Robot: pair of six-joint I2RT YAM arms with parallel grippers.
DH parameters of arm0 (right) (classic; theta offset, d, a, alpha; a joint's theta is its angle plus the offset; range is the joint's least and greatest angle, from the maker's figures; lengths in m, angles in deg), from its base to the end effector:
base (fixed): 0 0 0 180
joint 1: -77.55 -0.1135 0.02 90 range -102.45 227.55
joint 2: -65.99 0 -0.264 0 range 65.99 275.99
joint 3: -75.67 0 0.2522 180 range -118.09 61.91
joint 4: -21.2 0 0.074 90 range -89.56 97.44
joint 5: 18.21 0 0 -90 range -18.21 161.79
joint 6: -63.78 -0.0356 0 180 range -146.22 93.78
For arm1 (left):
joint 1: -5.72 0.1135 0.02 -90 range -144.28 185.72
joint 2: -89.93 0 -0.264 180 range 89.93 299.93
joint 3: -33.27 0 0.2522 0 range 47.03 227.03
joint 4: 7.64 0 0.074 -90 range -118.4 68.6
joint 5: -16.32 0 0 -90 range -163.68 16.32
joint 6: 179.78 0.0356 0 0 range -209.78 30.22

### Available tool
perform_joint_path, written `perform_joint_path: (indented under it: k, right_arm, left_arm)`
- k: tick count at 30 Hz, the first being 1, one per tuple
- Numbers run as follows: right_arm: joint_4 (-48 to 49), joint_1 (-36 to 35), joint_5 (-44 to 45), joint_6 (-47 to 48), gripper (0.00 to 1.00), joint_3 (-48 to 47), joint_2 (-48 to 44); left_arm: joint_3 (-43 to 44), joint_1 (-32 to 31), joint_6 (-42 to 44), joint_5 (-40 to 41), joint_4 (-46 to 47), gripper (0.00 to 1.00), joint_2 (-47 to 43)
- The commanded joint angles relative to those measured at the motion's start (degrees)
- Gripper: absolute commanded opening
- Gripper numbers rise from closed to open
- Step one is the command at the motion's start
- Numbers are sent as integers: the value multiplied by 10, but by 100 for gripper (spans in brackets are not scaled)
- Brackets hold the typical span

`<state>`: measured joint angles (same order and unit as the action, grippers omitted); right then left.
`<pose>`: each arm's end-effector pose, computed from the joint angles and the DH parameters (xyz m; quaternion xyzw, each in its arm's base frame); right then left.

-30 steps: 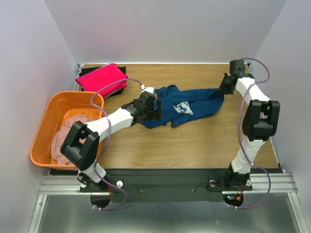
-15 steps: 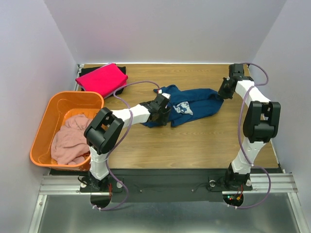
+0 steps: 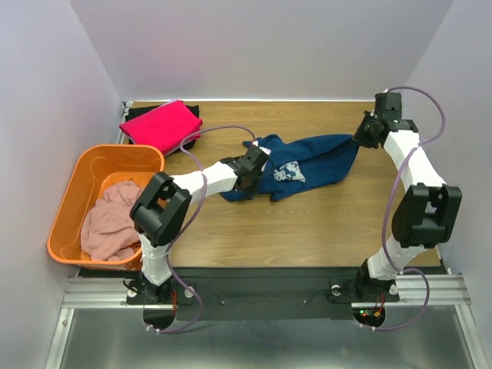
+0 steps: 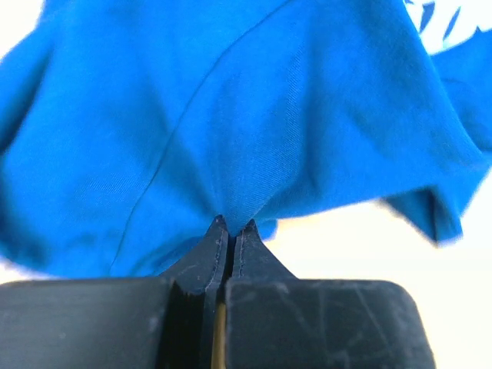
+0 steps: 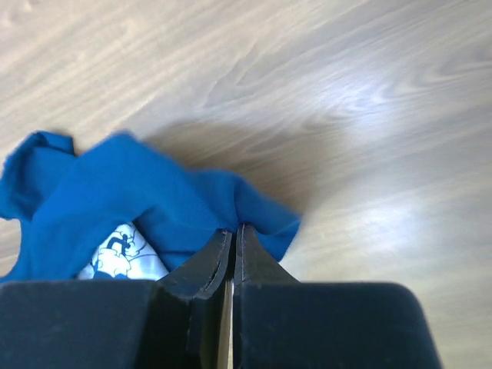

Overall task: Fold and stack the t-shirts
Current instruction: Flatten the tshirt out

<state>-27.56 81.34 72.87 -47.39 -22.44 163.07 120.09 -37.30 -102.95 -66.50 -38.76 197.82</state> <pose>0.3775 -0.0257 0.2989 0.2049 0.9099 0.0458 0.3577 0.2980 -0.2720 0.1877 0.2236 0.9176 -0.1000 0.3132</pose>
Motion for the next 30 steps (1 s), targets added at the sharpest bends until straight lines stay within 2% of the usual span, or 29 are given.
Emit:
perform_joint_path:
  k: [1, 6, 8, 9, 11, 12, 14, 15, 17, 18, 20, 22, 23, 27, 30]
  right_arm:
    - [-27, 0, 70, 10, 0, -17, -84]
    - [-37, 0, 142, 24, 0, -26, -152]
    - [-36, 0, 158, 31, 0, -33, -162]
    - [-36, 0, 169, 34, 0, -35, -159]
    - [-36, 0, 173, 37, 0, -42, -134]
    - [-35, 0, 165, 36, 0, -45, -124]
    - [-34, 0, 150, 28, 1, -53, -90]
    - [-33, 0, 131, 26, 0, -63, -77]
    - [-33, 0, 112, 20, 0, -75, -46]
    - [-33, 0, 91, 18, 0, -82, -40]
    - [-32, 0, 69, 13, 0, -84, -28]
    - [-32, 0, 59, 11, 0, -73, -29]
    - [-32, 0, 55, 12, 0, -67, -29]
    - [-31, 0, 47, 9, 0, -33, -34]
    - [-30, 0, 44, 8, 0, -16, -35]
  left_arm:
    - [74, 6, 34, -14, -121, 0, -122]
    - [145, 50, 37, -142, -193, 0, -188]
    - [147, 102, 35, -212, -190, 3, -187]
    - [143, 124, 36, -237, -186, 9, -180]
    - [147, 176, 39, -232, -168, 19, -137]
    - [168, 191, 28, -195, -160, 33, -118]
    - [211, 229, 14, -162, -158, 51, -50]
    - [269, 236, -6, -114, -159, 66, -28]
    - [342, 242, -19, -57, -177, 78, 19]
    - [410, 243, -19, -41, -184, 84, 60]
    - [476, 238, -25, -3, -218, 85, 97]
    - [463, 229, -24, -4, -204, 84, 93]
    - [445, 220, -23, -7, -190, 85, 72]
    - [278, 168, -27, -56, -110, 81, 15]
    - [213, 115, -29, -66, -82, 80, -11]
